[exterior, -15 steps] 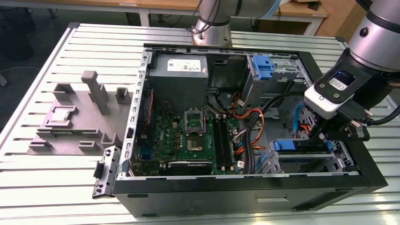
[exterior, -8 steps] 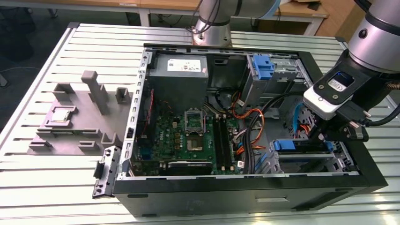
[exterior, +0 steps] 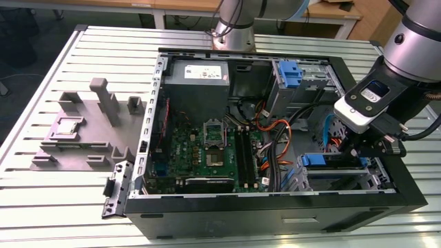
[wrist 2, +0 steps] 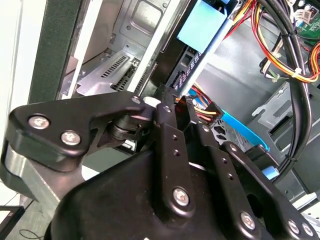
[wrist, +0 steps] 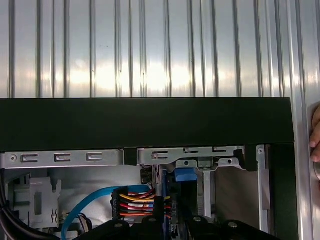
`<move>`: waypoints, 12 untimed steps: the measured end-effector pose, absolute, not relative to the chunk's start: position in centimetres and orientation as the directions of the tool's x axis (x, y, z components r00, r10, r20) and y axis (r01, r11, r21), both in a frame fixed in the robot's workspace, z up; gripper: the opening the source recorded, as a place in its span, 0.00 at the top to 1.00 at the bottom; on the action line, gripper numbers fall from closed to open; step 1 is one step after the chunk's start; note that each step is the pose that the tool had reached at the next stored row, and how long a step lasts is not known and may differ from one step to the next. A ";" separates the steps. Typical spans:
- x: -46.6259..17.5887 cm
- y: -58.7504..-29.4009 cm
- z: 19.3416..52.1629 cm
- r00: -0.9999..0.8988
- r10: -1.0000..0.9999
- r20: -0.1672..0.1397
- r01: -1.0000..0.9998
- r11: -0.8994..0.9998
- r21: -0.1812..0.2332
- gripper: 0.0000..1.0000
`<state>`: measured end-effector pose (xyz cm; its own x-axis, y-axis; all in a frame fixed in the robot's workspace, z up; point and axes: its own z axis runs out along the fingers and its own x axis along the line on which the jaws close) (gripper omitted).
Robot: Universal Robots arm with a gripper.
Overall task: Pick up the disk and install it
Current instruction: 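Insert the first disk wire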
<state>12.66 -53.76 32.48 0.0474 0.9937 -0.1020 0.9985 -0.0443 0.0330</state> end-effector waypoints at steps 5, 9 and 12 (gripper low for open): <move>12.7 -53.8 32.9 0.047 0.994 -0.103 0.998 -0.044 0.033 0.75; 12.7 -53.8 33.5 0.047 0.994 -0.103 0.999 -0.044 0.032 0.75; 12.7 -53.8 34.0 0.047 0.994 -0.103 0.999 -0.044 0.030 0.75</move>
